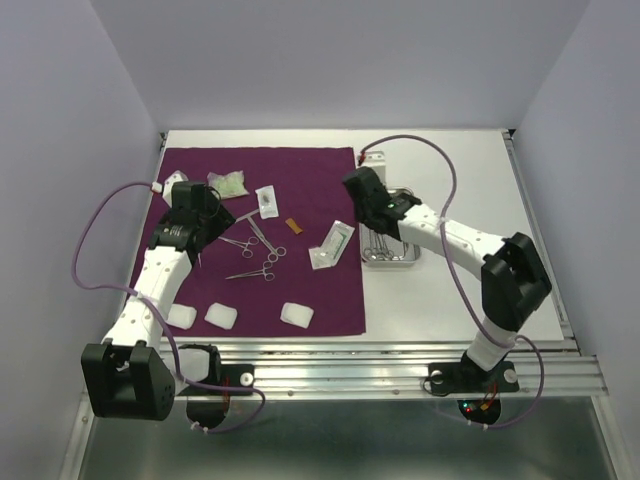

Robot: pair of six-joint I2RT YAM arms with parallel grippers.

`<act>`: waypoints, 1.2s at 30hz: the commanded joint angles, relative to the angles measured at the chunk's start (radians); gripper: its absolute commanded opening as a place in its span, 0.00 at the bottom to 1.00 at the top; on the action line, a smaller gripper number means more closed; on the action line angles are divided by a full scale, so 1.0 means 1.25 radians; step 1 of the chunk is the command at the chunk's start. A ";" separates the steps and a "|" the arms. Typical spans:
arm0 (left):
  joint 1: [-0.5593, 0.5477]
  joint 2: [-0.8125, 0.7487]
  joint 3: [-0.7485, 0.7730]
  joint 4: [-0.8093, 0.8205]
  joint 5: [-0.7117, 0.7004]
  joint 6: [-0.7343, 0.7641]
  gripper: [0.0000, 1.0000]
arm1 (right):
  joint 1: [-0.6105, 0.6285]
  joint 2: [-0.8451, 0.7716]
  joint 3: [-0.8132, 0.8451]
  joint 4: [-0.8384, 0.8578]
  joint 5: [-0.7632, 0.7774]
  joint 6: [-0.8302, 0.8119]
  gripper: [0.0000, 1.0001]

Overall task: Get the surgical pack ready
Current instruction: Place the medical item in the container.

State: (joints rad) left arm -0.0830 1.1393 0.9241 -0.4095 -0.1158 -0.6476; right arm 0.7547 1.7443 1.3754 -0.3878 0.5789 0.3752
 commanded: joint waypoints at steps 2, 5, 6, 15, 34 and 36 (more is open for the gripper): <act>0.007 -0.018 0.001 0.020 -0.002 0.027 0.70 | -0.092 -0.057 -0.090 0.027 0.033 0.001 0.15; 0.010 -0.018 0.017 0.007 -0.024 0.038 0.70 | -0.143 -0.068 -0.147 0.046 0.035 -0.018 0.15; 0.011 -0.018 0.022 0.004 -0.028 0.039 0.70 | -0.152 -0.064 -0.167 0.057 0.033 -0.023 0.15; 0.014 -0.018 0.015 0.002 -0.024 0.035 0.70 | -0.193 -0.005 -0.209 0.103 0.028 -0.039 0.26; 0.014 0.046 -0.053 0.023 -0.030 0.037 0.70 | -0.149 -0.065 -0.142 0.102 -0.139 -0.055 0.52; 0.014 0.064 -0.075 0.033 -0.031 0.031 0.70 | -0.131 -0.055 -0.127 0.088 -0.128 -0.052 0.52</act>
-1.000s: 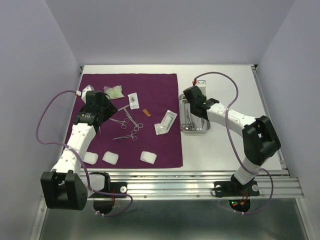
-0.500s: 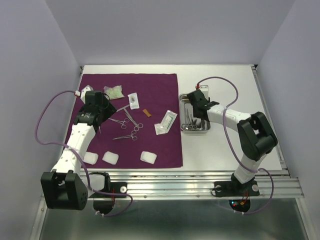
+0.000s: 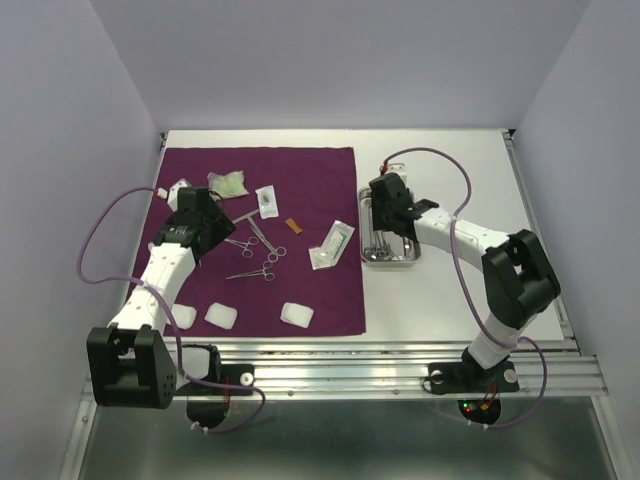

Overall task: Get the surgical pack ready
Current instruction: Place the medical item in the container, then pick up the medical item from the surgical kit.

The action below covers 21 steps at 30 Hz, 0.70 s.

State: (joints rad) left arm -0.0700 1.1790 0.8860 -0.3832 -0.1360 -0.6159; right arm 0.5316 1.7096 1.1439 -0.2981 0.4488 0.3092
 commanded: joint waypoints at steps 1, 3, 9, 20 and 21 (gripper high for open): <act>0.003 0.040 -0.049 0.016 -0.018 0.006 0.70 | 0.056 -0.023 0.065 0.015 -0.023 0.001 0.53; 0.003 0.053 -0.051 0.017 -0.024 0.004 0.69 | 0.088 -0.006 0.089 0.014 -0.023 0.002 0.53; 0.003 0.118 -0.024 0.028 -0.029 -0.009 0.68 | 0.154 0.051 0.155 0.003 -0.017 0.003 0.53; -0.020 0.302 0.102 0.019 -0.117 -0.099 0.57 | 0.161 0.056 0.149 0.000 -0.014 0.018 0.53; -0.024 0.311 0.108 0.019 -0.123 -0.104 0.57 | 0.161 0.056 0.148 0.000 -0.013 0.018 0.53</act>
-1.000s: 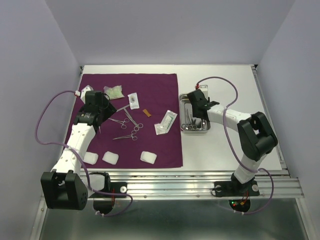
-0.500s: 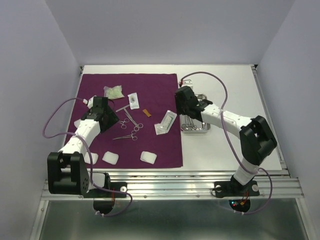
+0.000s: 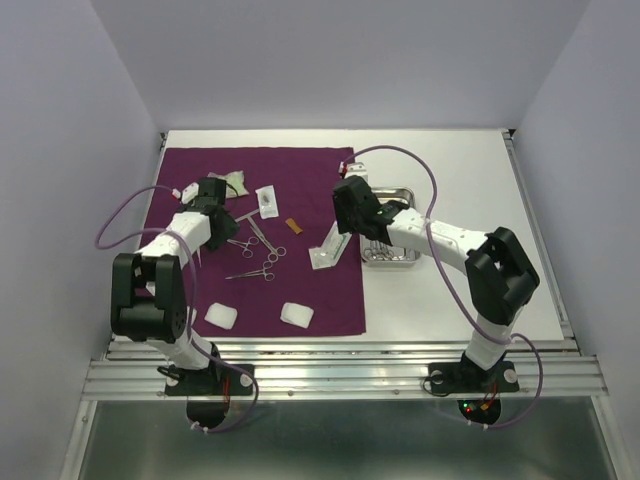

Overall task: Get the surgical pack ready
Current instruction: Pick up the medical item from the surgical kit.

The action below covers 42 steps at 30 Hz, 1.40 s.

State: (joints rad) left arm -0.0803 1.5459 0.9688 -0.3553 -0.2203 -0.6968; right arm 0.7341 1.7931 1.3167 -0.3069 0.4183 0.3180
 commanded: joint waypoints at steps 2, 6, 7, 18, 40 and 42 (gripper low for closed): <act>-0.020 0.047 0.059 0.003 -0.055 -0.051 0.57 | -0.001 -0.011 0.007 0.007 0.013 0.012 0.53; -0.035 0.096 0.095 -0.003 -0.068 -0.065 0.57 | -0.001 -0.008 0.002 0.004 0.013 0.016 0.54; -0.039 0.112 0.100 -0.007 -0.075 -0.071 0.57 | -0.001 -0.009 -0.002 0.004 0.014 0.019 0.54; -0.084 0.219 0.161 -0.091 -0.144 -0.140 0.48 | -0.001 -0.011 -0.027 0.004 0.035 0.029 0.54; -0.103 0.103 0.139 -0.108 -0.160 -0.164 0.06 | -0.001 -0.018 -0.030 0.005 0.046 0.016 0.55; -0.103 0.089 0.136 -0.113 -0.156 -0.162 0.04 | -0.001 -0.022 -0.032 0.005 0.047 0.017 0.55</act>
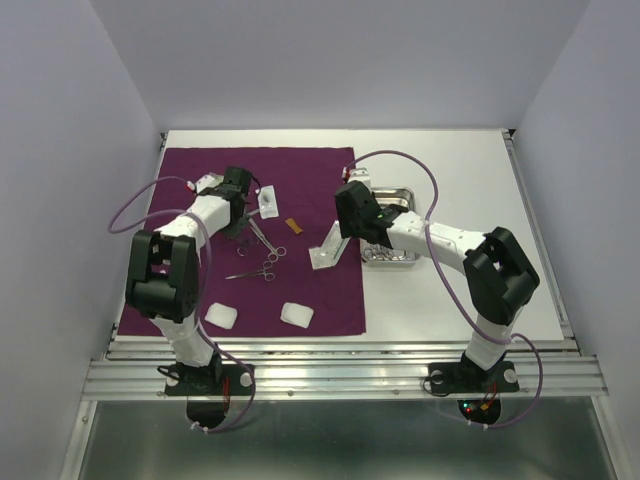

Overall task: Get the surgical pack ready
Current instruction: Pick up the medical item from the surgical kit, then place the medical item in the surgical kit.

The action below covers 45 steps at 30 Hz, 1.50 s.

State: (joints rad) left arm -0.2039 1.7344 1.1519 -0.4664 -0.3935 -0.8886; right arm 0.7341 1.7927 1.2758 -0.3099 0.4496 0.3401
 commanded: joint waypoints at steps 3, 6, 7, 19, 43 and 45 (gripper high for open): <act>-0.016 -0.103 -0.022 -0.028 -0.013 0.000 0.04 | -0.001 -0.030 -0.007 0.007 0.027 0.002 0.55; -0.044 -0.139 -0.032 -0.032 -0.002 0.004 0.04 | -0.001 -0.040 -0.016 0.009 0.035 0.006 0.56; -0.053 -0.148 -0.032 -0.032 0.002 0.003 0.04 | -0.001 -0.043 -0.016 0.009 0.043 0.008 0.56; -0.223 -0.039 0.115 -0.012 0.037 0.041 0.04 | -0.024 -0.074 -0.035 0.007 0.023 0.031 0.57; -0.260 0.277 0.471 -0.009 0.104 0.100 0.65 | -0.072 -0.030 0.041 0.007 -0.043 0.045 0.57; -0.255 0.256 0.458 -0.005 0.099 0.102 0.65 | -0.072 -0.014 0.060 0.006 -0.053 0.040 0.58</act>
State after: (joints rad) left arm -0.5266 2.1490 1.7168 -0.4763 -0.2550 -0.7757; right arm 0.6498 1.7370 1.2766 -0.3138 0.4110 0.3958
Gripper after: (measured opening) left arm 0.645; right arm 0.577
